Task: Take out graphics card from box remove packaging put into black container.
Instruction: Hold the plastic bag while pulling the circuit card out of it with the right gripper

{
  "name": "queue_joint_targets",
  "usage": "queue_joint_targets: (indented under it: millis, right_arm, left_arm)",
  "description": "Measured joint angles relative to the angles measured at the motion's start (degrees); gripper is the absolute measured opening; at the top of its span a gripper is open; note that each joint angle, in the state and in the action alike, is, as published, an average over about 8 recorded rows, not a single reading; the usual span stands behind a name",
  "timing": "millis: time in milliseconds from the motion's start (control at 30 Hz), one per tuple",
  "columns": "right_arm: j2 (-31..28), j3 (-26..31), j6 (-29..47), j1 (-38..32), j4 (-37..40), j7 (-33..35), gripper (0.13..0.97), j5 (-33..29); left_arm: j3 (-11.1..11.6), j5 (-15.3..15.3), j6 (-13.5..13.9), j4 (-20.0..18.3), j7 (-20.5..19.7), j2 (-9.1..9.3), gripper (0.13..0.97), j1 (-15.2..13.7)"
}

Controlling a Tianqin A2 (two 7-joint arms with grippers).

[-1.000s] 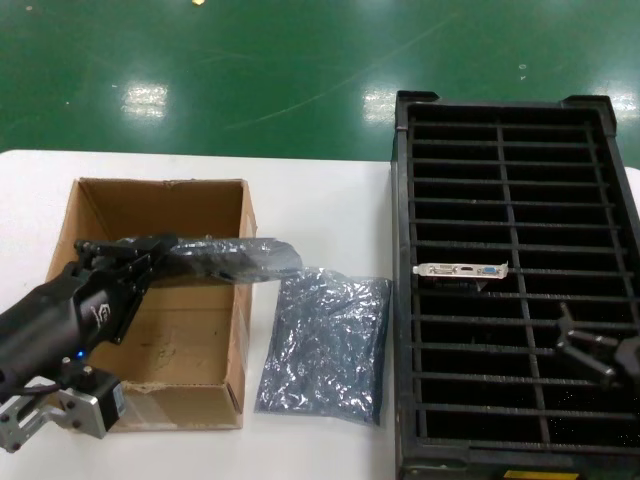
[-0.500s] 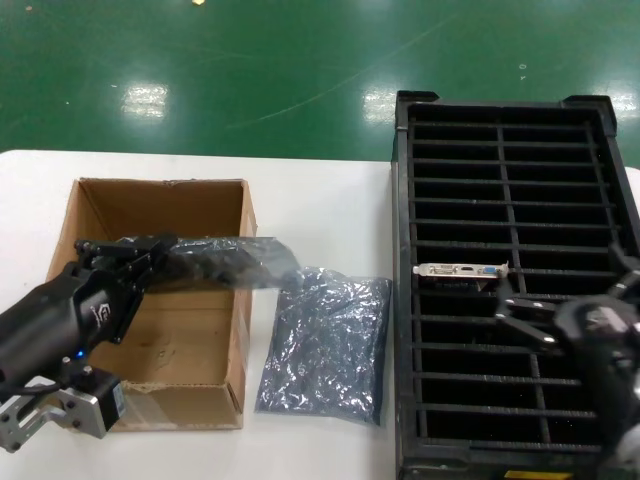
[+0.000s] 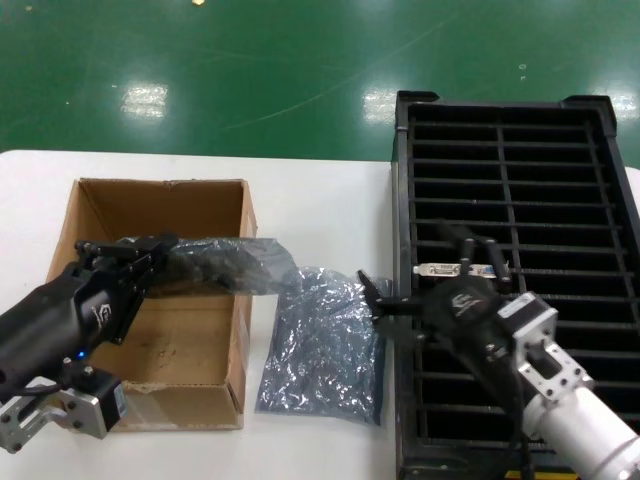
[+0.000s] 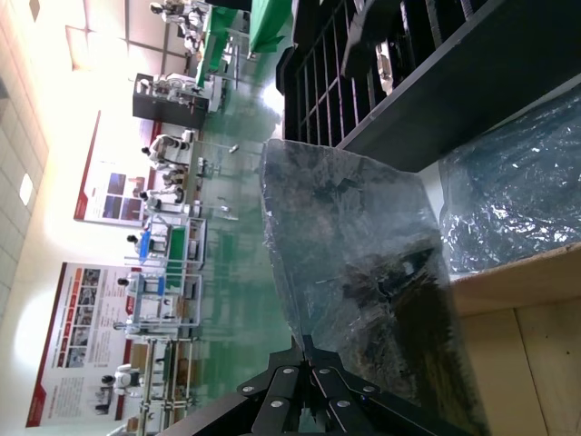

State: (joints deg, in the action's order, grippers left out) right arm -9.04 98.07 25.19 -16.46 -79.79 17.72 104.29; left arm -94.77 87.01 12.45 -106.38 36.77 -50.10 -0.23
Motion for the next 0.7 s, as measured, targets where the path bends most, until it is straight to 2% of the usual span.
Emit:
queue_joint_targets:
  millis: [333,600,700]
  right_arm:
    - [-1.3,2.0,7.6,-4.2,4.7,5.4,0.683,1.7]
    - [-1.4,3.7,11.2,-6.6,7.2,7.8,0.466,2.3]
    - [-1.3,4.6,12.2,-7.4,7.9,8.4,0.466,2.2]
  left_arm:
    - [0.0,0.0,0.0,0.0,0.0,0.0,0.14,0.0]
    - [0.0,0.0,0.0,0.0,0.0,0.0,0.14,0.0]
    - [0.0,0.0,0.0,0.0,0.0,0.0,0.14,0.0]
